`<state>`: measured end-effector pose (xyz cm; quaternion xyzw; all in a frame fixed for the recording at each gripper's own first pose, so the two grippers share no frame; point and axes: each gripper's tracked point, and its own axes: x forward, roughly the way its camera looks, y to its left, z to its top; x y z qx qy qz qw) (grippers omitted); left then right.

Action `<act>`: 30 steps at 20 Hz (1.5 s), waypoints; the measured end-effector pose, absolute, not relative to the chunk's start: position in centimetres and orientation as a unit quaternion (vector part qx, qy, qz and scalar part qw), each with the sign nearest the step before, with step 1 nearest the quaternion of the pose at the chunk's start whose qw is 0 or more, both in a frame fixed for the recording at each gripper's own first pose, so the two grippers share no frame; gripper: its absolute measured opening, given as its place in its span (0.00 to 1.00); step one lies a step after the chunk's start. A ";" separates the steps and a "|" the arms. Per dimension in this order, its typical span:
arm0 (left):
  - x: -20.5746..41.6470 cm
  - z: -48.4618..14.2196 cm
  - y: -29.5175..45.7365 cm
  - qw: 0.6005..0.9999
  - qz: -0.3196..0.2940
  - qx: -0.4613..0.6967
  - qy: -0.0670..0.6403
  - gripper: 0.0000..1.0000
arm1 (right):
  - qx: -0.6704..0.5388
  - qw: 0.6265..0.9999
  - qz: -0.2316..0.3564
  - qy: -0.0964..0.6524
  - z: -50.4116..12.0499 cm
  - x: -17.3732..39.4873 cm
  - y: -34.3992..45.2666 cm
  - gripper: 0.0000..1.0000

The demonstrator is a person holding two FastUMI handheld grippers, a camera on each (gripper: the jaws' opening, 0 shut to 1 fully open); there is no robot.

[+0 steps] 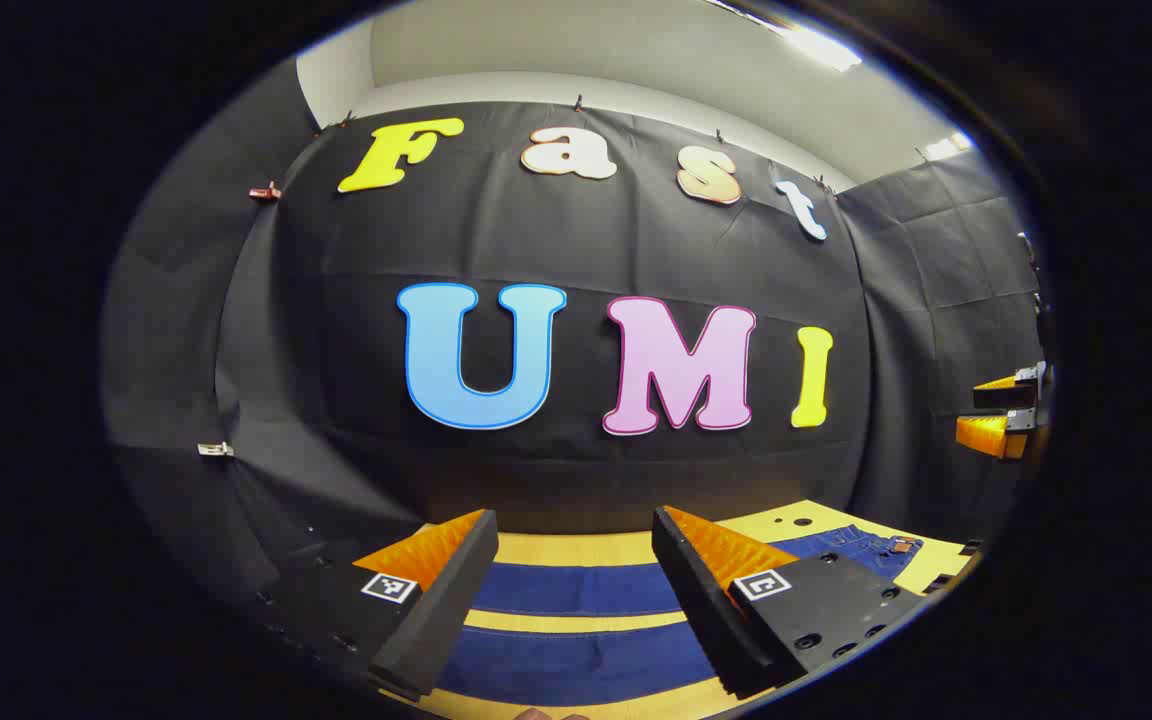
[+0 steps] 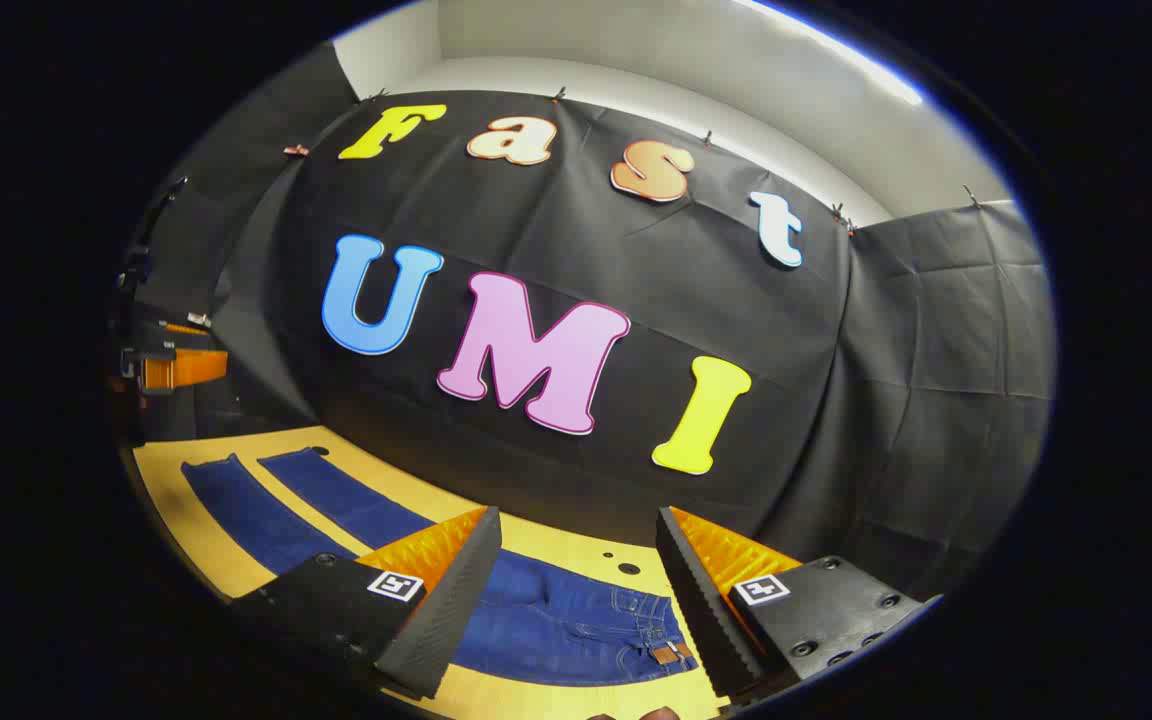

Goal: Grasp the waist and the cuffs of the jeans and fold them to make the two legs overlap; first hold the waist and fold one-third of the jeans toward the cuffs, then hold the cuffs and fold the remaining one-third in the same direction to finish folding.

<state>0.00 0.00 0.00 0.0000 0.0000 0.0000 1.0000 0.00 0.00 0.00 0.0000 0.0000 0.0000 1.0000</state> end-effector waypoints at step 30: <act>-1.6 -21.6 14.2 0.911 -0.133 0.276 0.276 0.98 | -0.321 0.913 0.125 0.217 -22.7 0.7 -4.9 0.96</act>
